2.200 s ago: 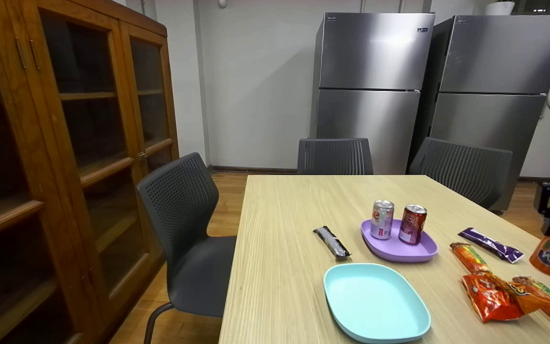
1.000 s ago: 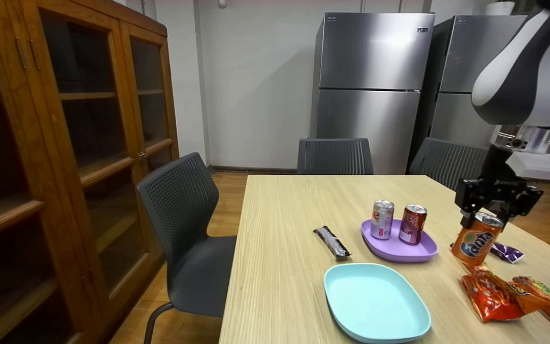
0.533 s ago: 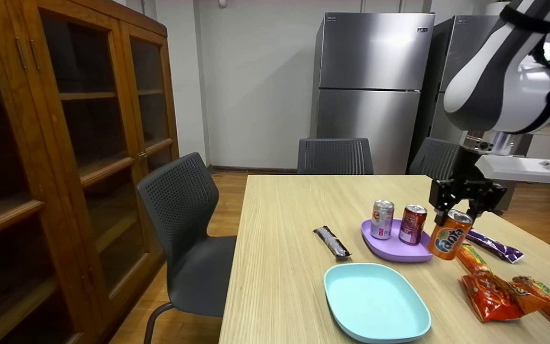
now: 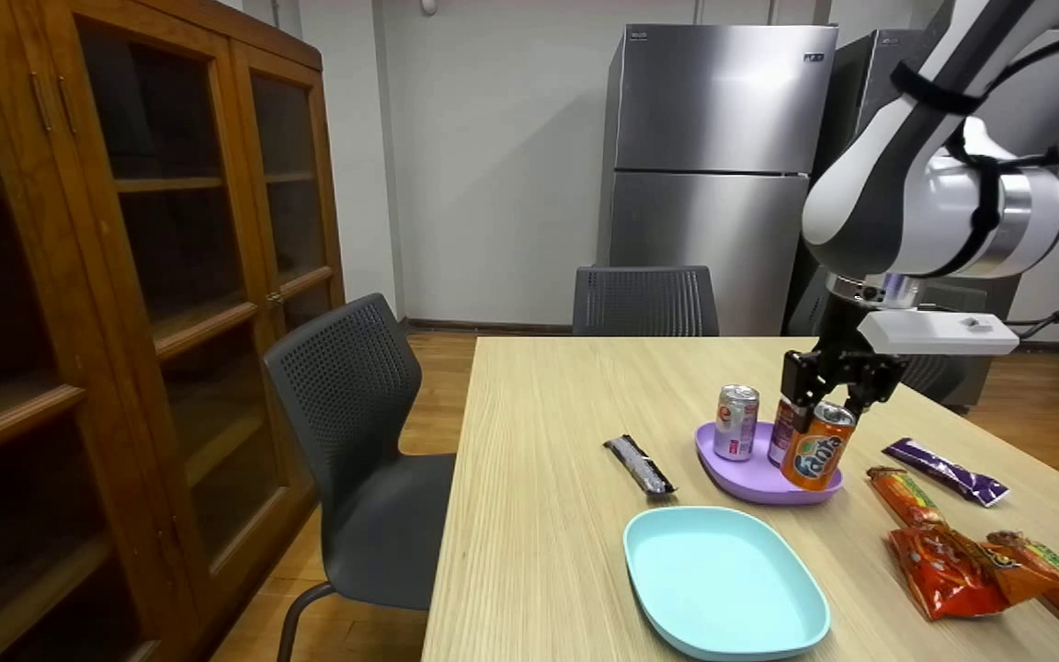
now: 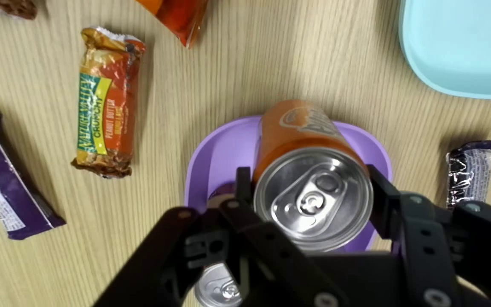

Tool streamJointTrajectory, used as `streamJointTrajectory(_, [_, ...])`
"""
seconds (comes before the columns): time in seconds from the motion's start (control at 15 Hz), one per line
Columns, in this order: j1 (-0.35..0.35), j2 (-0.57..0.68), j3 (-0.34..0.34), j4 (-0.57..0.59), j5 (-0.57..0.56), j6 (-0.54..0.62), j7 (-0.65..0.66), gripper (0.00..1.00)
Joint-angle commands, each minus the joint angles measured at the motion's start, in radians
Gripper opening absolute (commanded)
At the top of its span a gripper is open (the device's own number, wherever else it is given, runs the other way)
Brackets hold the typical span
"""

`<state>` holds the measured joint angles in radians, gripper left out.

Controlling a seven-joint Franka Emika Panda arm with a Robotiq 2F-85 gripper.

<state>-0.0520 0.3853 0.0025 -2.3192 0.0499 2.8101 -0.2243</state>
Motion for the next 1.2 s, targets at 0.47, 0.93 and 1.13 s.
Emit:
streamJointTrajectory(0.47, [0.036, 0.158, 0.003, 0.204, -0.061, -0.018, 0.057, 0.39])
streamJointTrajectory(0.93, [0.050, 0.185, 0.001, 0.224, -0.068, -0.026, 0.062, 0.39])
streamJointTrajectory(1.13, [0.049, 0.174, 0.001, 0.213, -0.076, -0.022, 0.052, 0.90])
